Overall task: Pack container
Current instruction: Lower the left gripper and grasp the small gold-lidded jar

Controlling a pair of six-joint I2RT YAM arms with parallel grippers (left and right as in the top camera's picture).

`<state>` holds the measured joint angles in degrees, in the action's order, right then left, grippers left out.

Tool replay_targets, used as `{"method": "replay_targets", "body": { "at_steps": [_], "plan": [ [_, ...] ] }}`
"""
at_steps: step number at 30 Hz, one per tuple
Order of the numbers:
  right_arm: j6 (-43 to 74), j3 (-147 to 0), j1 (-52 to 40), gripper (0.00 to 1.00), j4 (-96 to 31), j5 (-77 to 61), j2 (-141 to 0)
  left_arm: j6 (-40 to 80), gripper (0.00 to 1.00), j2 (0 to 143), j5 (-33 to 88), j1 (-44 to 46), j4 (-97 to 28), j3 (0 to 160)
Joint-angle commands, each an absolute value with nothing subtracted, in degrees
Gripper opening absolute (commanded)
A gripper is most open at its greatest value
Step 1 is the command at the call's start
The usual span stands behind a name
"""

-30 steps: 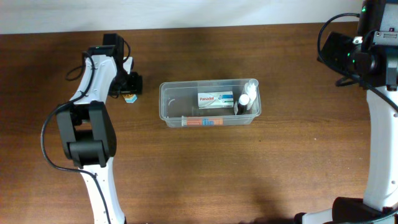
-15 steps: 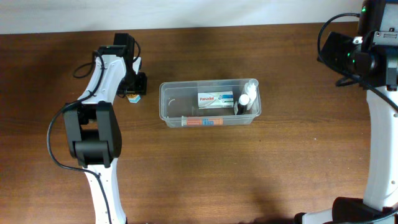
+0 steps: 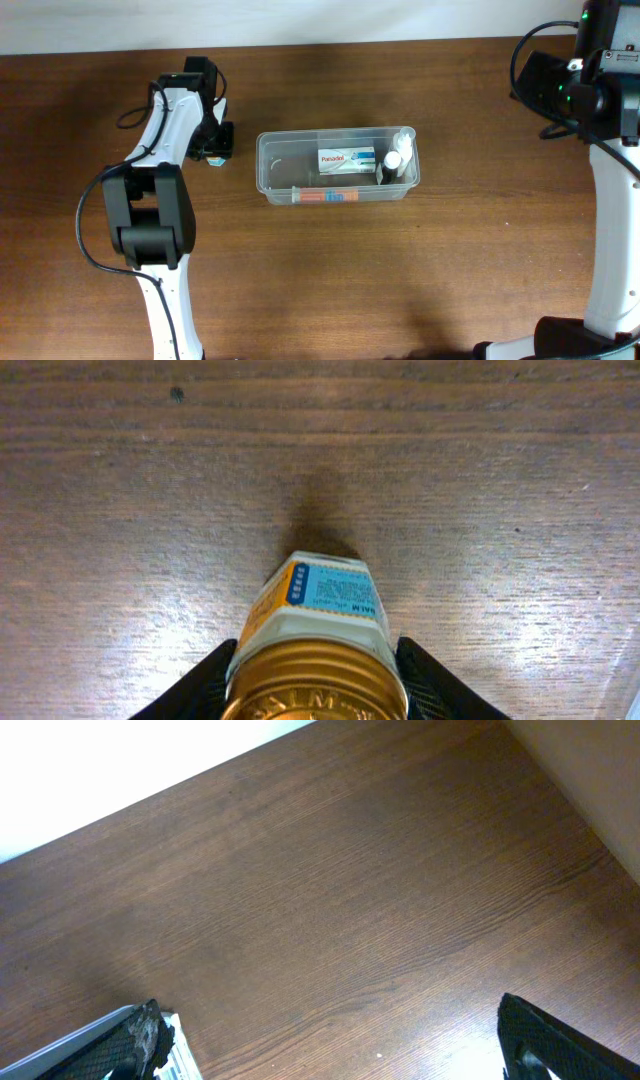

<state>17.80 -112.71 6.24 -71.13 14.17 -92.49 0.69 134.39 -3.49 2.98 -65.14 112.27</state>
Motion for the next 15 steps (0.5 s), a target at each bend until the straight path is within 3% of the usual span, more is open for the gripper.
{"method": "replay_targets", "body": {
  "at_steps": [1, 15],
  "plan": [
    [17.8, -113.5, 6.5, 0.98, -71.0, 15.3, -92.5, 2.2, 0.50, 135.0, -3.9, 2.7, -65.1, 112.5],
    [17.8, -113.5, 6.5, 0.98, -71.0, 15.3, -92.5, 3.5, 0.50, 135.1, -3.9, 2.7, -63.0, 112.4]
  ]
}}
